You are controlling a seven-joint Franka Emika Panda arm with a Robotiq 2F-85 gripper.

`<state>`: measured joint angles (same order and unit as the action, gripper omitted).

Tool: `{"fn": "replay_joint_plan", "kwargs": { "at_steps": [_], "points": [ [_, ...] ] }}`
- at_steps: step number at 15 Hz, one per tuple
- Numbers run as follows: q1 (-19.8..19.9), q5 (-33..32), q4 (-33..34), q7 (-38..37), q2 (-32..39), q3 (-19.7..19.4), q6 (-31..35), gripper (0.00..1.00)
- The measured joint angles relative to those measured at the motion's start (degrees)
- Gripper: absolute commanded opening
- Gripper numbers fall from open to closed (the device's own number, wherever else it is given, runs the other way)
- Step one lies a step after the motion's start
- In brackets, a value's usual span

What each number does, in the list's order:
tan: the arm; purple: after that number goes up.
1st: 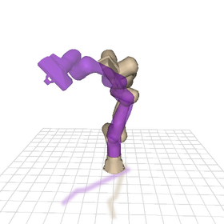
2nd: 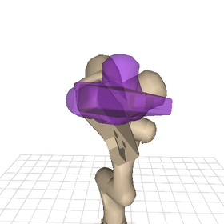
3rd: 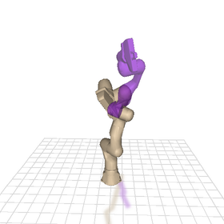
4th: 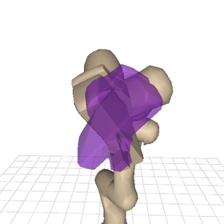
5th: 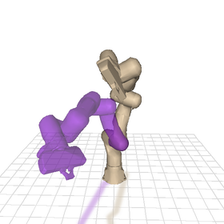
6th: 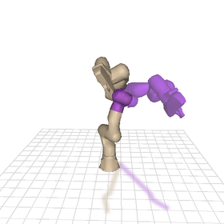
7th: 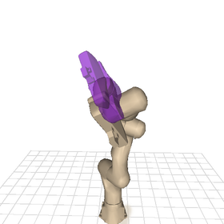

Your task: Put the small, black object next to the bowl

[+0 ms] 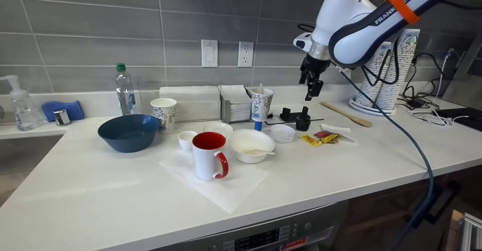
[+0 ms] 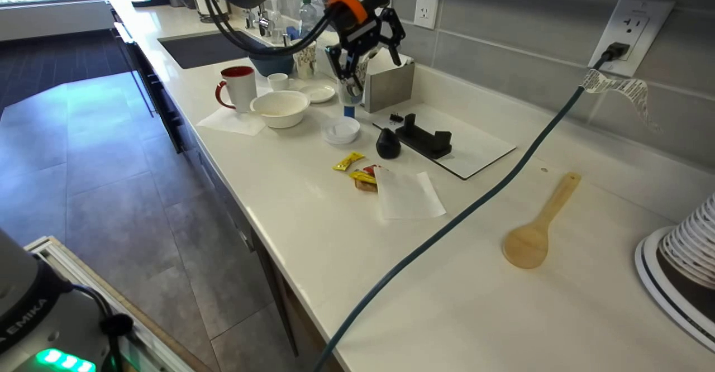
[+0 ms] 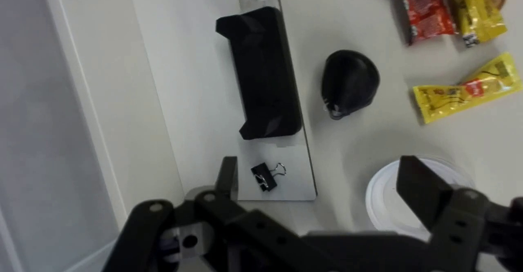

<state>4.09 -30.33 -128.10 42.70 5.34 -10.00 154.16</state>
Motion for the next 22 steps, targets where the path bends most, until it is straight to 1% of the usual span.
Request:
{"fn": "replay_joint_plan", "kwargs": {
  "at_steps": [2, 4, 6, 11, 15, 18, 19, 22],
  "points": [
    [0.2, -6.57, 4.91, -2.9, 4.32, -0.22, 0.67, 1.0],
    [0.27, -9.32, 8.43, -4.29, 7.27, -0.55, 1.2, 1.0],
    [0.27, -9.53, 9.62, -4.31, 8.26, -0.59, 1.21, 1.0],
    [0.27, -9.6, 9.85, -4.31, 8.3, -0.59, 1.21, 1.0],
    [1.08, -9.58, 9.89, -2.91, 9.44, 0.57, 1.7, 1.0],
    [2.1, -9.56, 10.83, -0.62, 12.79, 0.92, 4.82, 1.0],
    [2.98, -8.96, 11.31, 1.01, 14.02, 1.47, 6.34, 1.0],
    [6.79, -5.86, 12.29, 7.79, 17.34, 4.68, 12.11, 1.0]
  ]
}}
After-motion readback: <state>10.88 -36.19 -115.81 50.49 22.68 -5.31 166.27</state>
